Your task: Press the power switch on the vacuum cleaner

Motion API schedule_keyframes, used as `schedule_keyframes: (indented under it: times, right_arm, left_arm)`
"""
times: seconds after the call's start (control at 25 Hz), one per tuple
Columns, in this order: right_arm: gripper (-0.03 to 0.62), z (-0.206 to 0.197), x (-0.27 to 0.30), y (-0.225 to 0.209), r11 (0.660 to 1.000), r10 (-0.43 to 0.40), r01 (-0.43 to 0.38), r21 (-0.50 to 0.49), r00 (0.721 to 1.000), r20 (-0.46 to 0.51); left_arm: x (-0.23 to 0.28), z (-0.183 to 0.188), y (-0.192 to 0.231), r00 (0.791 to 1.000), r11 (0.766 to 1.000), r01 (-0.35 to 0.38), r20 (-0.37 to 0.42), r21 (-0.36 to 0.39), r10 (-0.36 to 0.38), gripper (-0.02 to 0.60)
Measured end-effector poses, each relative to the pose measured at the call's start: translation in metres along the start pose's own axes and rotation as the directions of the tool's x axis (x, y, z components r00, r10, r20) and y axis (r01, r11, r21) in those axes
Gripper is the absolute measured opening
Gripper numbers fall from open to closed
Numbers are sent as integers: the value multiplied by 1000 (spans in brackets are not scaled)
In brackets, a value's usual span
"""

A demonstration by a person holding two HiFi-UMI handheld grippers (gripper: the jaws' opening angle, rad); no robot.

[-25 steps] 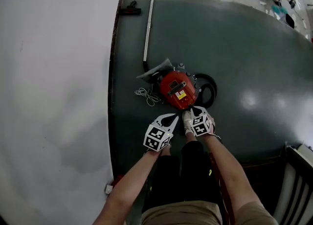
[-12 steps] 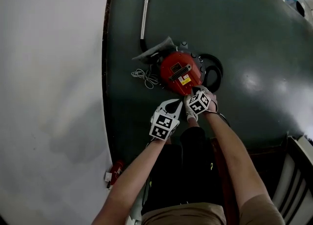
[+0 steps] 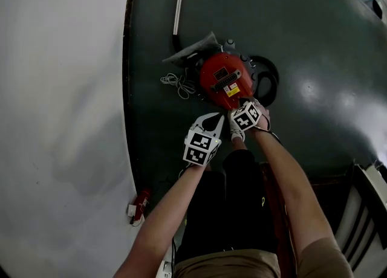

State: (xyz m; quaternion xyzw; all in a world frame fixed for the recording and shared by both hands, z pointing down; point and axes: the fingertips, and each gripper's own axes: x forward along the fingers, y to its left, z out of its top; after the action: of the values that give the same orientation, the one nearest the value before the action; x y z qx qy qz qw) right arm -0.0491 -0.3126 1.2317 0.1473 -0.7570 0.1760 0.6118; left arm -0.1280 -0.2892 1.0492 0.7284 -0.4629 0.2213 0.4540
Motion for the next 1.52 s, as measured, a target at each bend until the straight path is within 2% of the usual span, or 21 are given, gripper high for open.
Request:
schedule_keyframes:
  times: [0.44, 0.68, 0.8, 0.92, 1.04, 1.2, 1.36, 1.52]
  right_arm:
    - [9, 6, 13, -7, 1000, -21, 21, -7, 1000, -17]
    - [9, 4, 18, -6, 994, 0, -4, -111, 999, -38]
    - [9, 3, 16, -5, 998, 37, -38, -40, 999, -28]
    - [9, 15, -9, -8, 988, 91, -101, 117, 992, 90]
    - [9, 16, -56, -11, 965, 100, -150, 215, 969, 227]
    - [9, 24, -156, 3, 943, 82, -195, 270, 921, 380]
    - [9, 52, -269, -5, 942, 1, -185, 279, 834, 551]
    - [9, 66, -387, 13, 944, -79, -155, 290, 749, 658]
  left_arm:
    - [-5, 2, 7, 999, 998, 28, -20, 49, -27, 5]
    - [-2, -4, -1, 996, 994, 89, -38, 56, -87, 5]
    - [-8, -2, -2, 995, 994, 94, -30, 51, -93, 5]
    - [-24, 8, -3, 994, 993, 111, -5, 27, -111, 5]
    - [-49, 21, -8, 992, 991, 127, 23, 31, -127, 5]
    - [-112, 50, -18, 991, 993, 108, 71, 39, -111, 5]
    - [-171, 106, -41, 970, 990, 121, 202, 79, -134, 5]
    - [-243, 131, -87, 944, 983, 144, 284, 110, -170, 5]
